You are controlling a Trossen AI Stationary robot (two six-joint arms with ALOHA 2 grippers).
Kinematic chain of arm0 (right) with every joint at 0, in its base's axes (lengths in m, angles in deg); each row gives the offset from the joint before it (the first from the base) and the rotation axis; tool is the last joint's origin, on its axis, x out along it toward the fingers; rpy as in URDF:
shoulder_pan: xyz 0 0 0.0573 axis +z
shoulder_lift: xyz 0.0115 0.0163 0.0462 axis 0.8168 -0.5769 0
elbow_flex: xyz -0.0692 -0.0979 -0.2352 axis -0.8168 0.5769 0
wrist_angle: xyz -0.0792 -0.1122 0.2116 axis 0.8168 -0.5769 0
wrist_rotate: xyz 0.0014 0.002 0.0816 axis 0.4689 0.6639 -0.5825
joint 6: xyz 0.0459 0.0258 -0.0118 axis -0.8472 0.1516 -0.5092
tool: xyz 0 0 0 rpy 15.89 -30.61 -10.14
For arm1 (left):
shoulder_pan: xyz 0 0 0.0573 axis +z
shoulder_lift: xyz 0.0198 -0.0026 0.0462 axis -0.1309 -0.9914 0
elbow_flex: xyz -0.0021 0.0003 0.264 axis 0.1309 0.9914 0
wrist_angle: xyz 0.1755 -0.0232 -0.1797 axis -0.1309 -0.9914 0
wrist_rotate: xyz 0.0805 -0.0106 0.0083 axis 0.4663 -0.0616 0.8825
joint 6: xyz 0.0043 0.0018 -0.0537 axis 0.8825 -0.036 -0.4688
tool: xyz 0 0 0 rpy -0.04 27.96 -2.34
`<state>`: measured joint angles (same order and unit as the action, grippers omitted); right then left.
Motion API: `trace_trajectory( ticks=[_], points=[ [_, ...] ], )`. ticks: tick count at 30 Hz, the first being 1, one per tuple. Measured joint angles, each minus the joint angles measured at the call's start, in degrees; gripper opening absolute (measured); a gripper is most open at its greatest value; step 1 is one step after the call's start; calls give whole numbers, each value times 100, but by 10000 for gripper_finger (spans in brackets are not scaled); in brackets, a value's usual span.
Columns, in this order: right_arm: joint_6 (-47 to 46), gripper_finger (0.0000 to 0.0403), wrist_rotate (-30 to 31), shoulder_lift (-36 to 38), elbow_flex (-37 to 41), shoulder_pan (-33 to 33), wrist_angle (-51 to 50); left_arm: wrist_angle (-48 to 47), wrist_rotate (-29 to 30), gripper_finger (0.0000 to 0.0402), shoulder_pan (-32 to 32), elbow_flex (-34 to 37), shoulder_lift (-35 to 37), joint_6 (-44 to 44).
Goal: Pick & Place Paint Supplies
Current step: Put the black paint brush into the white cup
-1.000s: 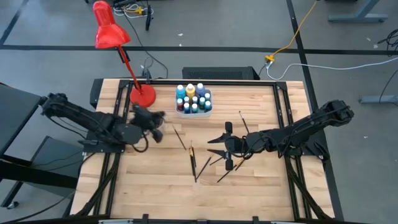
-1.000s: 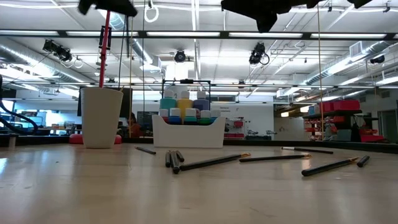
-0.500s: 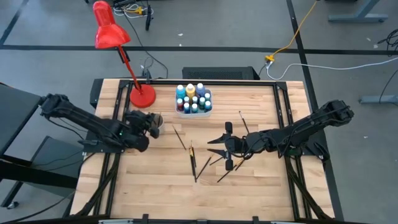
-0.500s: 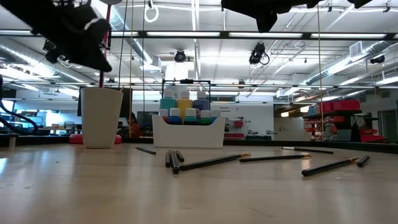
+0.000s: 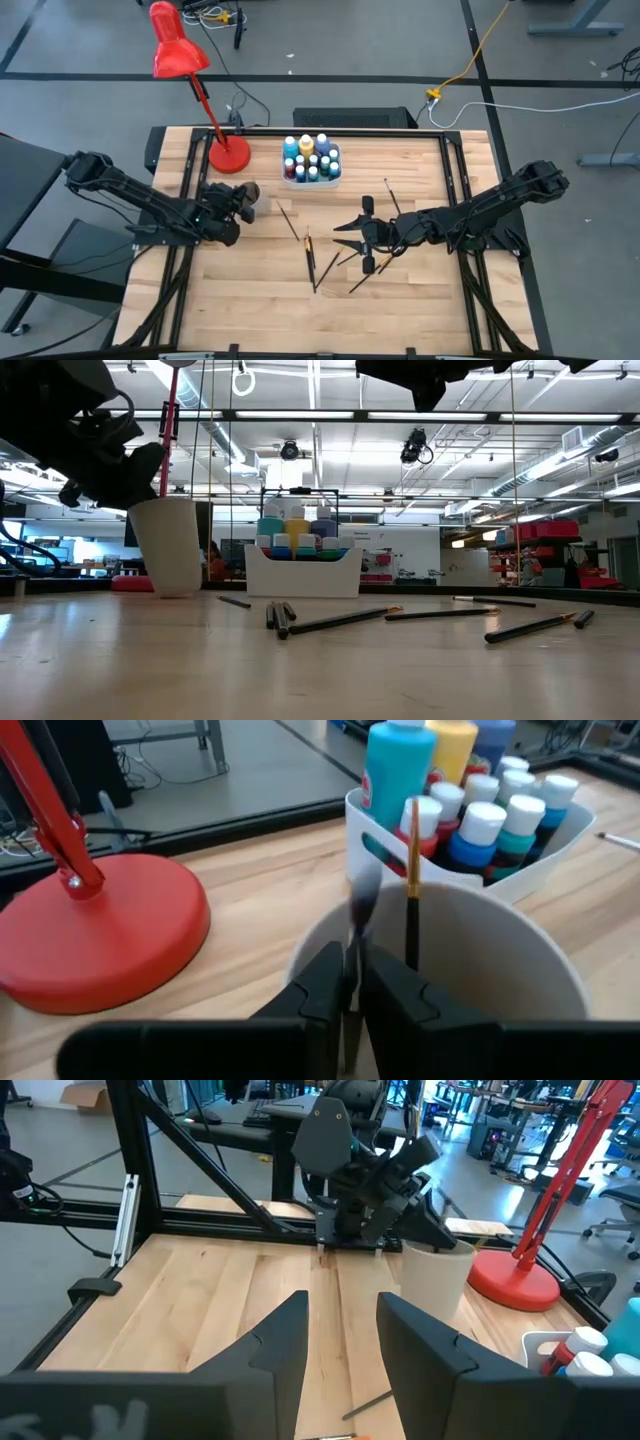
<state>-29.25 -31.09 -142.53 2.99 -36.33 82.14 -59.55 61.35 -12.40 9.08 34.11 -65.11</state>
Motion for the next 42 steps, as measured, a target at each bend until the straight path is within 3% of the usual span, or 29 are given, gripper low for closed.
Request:
trace_trajectory(
  ticks=[11,24,28,31,36,42],
  points=[
    [0,126,0,0,0,0,2,682,63,96,0,-1,-2,774],
    [-23,126,-7,0,0,0,2,3290,191,115,2,-6,0,3496],
    [-35,126,-7,0,0,0,2,4409,-350,115,2,-7,0,4356],
    [-35,126,-13,0,0,0,1,4975,-975,115,2,-7,0,4431],
    [-44,126,-15,0,0,0,-5,5196,-1824,114,2,-7,2,4181],
    [-183,126,54,0,0,-6,-251,5195,-2392,114,2,-7,0,3865]
  ],
)
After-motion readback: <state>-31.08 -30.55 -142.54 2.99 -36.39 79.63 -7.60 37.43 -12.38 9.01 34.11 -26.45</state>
